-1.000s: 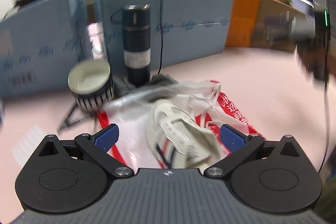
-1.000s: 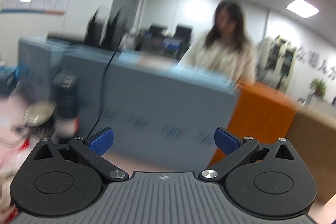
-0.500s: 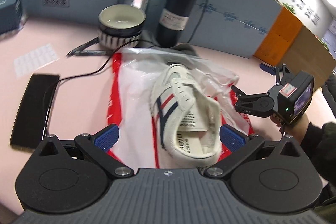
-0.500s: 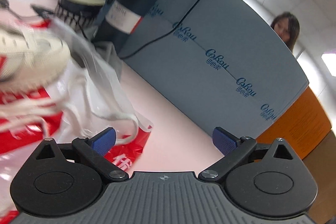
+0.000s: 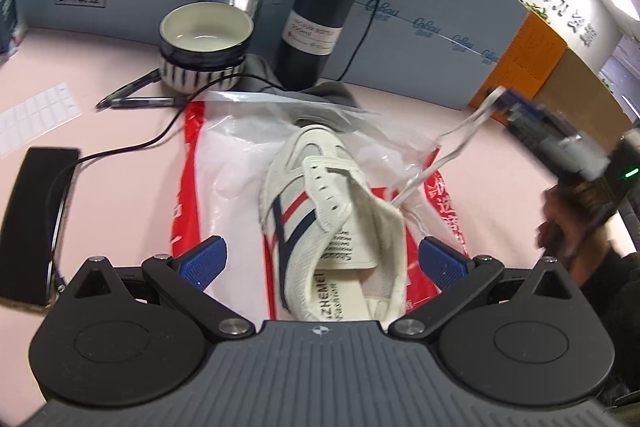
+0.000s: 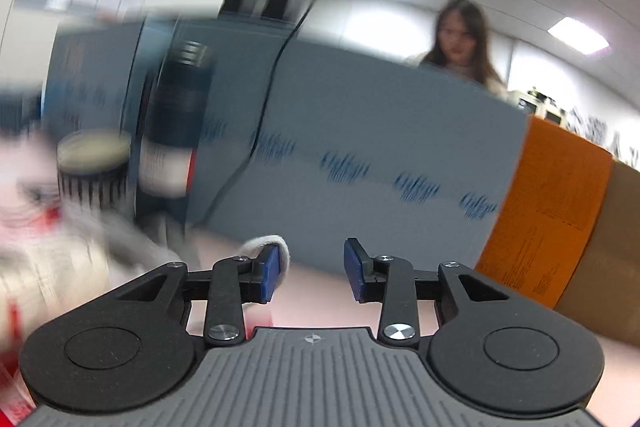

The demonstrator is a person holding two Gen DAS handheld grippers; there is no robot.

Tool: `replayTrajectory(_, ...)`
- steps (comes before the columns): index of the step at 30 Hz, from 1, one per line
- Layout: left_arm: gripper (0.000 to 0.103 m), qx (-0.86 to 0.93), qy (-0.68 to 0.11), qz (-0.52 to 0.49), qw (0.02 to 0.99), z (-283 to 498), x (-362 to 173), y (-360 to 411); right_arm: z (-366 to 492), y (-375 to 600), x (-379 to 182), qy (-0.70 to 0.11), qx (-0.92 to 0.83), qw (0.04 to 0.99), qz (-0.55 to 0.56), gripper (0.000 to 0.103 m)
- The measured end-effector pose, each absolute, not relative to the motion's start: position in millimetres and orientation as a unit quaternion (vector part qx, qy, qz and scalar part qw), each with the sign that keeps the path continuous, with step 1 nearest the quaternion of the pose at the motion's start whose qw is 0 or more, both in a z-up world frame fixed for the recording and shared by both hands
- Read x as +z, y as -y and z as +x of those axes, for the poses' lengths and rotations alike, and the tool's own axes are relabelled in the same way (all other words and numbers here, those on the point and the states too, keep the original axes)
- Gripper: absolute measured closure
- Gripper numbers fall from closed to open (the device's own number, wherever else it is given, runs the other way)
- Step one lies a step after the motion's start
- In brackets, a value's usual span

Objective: Lace up shoes with both hands

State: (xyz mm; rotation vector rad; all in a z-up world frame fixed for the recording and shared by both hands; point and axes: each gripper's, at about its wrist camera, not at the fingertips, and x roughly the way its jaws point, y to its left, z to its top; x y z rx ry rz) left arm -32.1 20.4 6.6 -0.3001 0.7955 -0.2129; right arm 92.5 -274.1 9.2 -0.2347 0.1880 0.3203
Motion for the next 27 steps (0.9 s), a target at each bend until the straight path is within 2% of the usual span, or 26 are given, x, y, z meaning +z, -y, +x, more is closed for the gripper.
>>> replayTrajectory(4,0.0,-0.12,-0.386,-0.146,0.903,-26.3,6.3,-14.8,84.9,300.5,56.6,-0.077,0.155,0.983,-0.062,0.071)
replayTrajectory(10,0.0,-0.139,-0.391,-0.154,0.897,-19.0,4.1,-7.1,90.3,342.9,108.0,-0.099,0.1,0.984,-0.107,0.07)
replayTrajectory(11,0.0,-0.14,-0.391,-0.156,0.896,-18.8,3.7,-6.4,89.4,349.4,109.5,-0.103,0.087,0.983,-0.123,0.067)
replayTrajectory(13,0.0,-0.143,-0.392,-0.161,0.894,-18.4,2.7,-5.2,87.6,361.1,103.8,-0.136,0.071,0.977,-0.145,0.058)
replayTrajectory(16,0.0,-0.14,-0.393,-0.173,0.892,-19.2,0.7,-6.2,76.8,378.6,80.7,-0.197,0.067,0.966,-0.154,0.055)
replayTrajectory(18,0.0,-0.134,-0.395,-0.184,0.89,-19.5,-1.1,-7.2,64.7,382.9,58.4,-0.236,0.068,0.957,-0.155,0.042)
replayTrajectory(23,0.0,-0.123,-0.404,-0.198,0.885,-19.5,-5.2,-5.1,34.2,393.1,4.0,-0.329,0.072,0.928,-0.156,0.035)
replayTrajectory(27,0.0,-0.126,-0.408,-0.188,0.884,-19.7,-5.3,2.2,11.0,394.0,-17.9,-0.353,0.085,0.919,-0.153,0.026)
